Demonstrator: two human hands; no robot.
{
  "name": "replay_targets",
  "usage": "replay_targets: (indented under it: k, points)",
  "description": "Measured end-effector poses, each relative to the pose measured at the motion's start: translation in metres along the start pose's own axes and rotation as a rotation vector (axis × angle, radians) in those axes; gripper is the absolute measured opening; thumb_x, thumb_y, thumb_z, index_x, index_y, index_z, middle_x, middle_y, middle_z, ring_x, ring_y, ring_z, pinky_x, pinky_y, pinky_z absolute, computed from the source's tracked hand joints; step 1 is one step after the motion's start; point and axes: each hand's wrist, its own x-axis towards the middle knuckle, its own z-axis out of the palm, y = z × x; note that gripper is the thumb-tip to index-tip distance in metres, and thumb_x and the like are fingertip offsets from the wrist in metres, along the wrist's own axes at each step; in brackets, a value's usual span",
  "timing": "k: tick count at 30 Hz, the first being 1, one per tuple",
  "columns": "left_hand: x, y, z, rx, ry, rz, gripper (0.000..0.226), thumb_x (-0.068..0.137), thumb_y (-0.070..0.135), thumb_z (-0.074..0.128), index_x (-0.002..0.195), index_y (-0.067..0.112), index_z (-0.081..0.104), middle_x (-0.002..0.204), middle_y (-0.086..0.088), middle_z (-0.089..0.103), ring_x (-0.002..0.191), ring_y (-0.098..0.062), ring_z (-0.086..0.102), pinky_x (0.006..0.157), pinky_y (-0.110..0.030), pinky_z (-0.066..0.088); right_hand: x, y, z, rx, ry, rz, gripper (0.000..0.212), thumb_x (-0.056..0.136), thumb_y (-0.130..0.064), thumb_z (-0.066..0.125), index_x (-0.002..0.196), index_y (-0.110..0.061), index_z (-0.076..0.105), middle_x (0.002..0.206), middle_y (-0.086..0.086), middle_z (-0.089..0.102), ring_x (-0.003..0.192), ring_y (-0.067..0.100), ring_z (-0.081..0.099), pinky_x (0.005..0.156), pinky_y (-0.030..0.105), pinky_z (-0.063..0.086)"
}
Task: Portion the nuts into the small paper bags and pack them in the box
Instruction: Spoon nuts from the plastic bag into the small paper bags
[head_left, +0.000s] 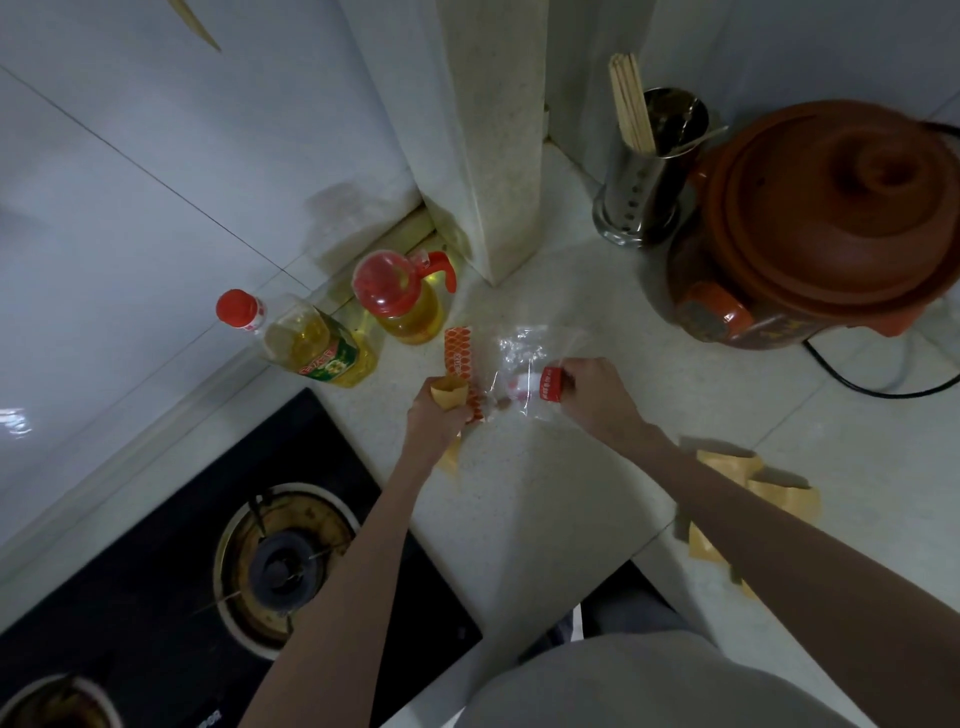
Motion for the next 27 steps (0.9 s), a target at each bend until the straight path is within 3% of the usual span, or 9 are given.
replay_targets:
  k: [5,12,16,19,21,24,27]
  points:
    - [0.003,-0.002,0.003,-0.012,0.006,-0.029,0.047,0.075,0.006,0.071,0.117,0.022,0.056,0.099,0.008,0.062,0.087,-0.002,0.055,0.064,-0.016,0.042,0.005,-0.012,0.003,-0.222,-0.087,-0.018,0.025,0.081,-0.025,0.061,0.089,-0.004,0.071,0.081,0.019,0.071,0.079,0.035,0.065,0.073,0.034,0.049]
    - [0.004,-0.009,0.011,0.002,-0.007,0.007,0.043,0.074,0.006,0.069,0.114,0.017,0.057,0.101,0.002,0.064,0.093,-0.014,0.060,0.071,-0.022,0.048,0.009,-0.019,0.008,-0.244,-0.096,-0.029,0.016,0.078,-0.016,0.062,0.084,-0.006,0.073,0.079,0.015,0.071,0.075,0.032,0.065,0.069,0.029,0.046]
    - [0.004,-0.010,0.015,0.041,-0.022,0.033,0.039,0.075,0.006,0.073,0.106,0.020,0.056,0.092,0.009,0.061,0.084,-0.004,0.058,0.066,-0.015,0.044,0.014,-0.017,0.011,-0.130,-0.172,0.034,0.015,0.077,-0.005,0.058,0.076,-0.005,0.073,0.075,0.010,0.070,0.067,0.022,0.063,0.063,0.023,0.044]
    - [0.002,-0.013,0.017,-0.021,-0.004,0.025,0.033,0.073,0.003,0.071,0.096,0.023,0.059,0.090,0.007,0.064,0.084,-0.006,0.061,0.066,-0.017,0.045,0.015,-0.018,0.017,-0.077,-0.193,0.081,0.021,0.075,0.001,0.054,0.059,-0.008,0.065,0.061,0.007,0.062,0.061,0.021,0.055,0.059,0.021,0.039]
    - [0.000,-0.016,0.018,-0.060,-0.004,0.004,0.031,0.074,0.001,0.068,0.095,0.022,0.059,0.089,0.005,0.065,0.085,-0.009,0.062,0.066,-0.020,0.046,0.012,-0.020,0.023,-0.016,-0.222,0.100,0.023,0.072,0.004,0.055,0.052,-0.006,0.061,0.055,0.011,0.058,0.054,0.025,0.055,0.054,0.025,0.044]
    - [-0.001,-0.018,0.018,-0.103,-0.005,0.000,0.032,0.073,-0.001,0.066,0.095,0.021,0.060,0.089,0.003,0.065,0.084,-0.011,0.063,0.064,-0.020,0.047,0.007,-0.013,0.032,0.058,-0.201,0.178,0.018,0.072,0.005,0.056,0.066,0.002,0.072,0.069,0.017,0.071,0.061,0.023,0.066,0.061,0.027,0.053]
    - [-0.001,-0.018,0.015,-0.124,-0.012,0.001,0.033,0.071,0.000,0.067,0.091,0.026,0.061,0.088,0.004,0.067,0.082,-0.010,0.064,0.061,-0.018,0.048,0.000,0.000,0.041,0.277,-0.123,0.393,0.023,0.075,0.008,0.053,0.068,-0.001,0.073,0.073,0.018,0.072,0.070,0.025,0.069,0.069,0.029,0.056]
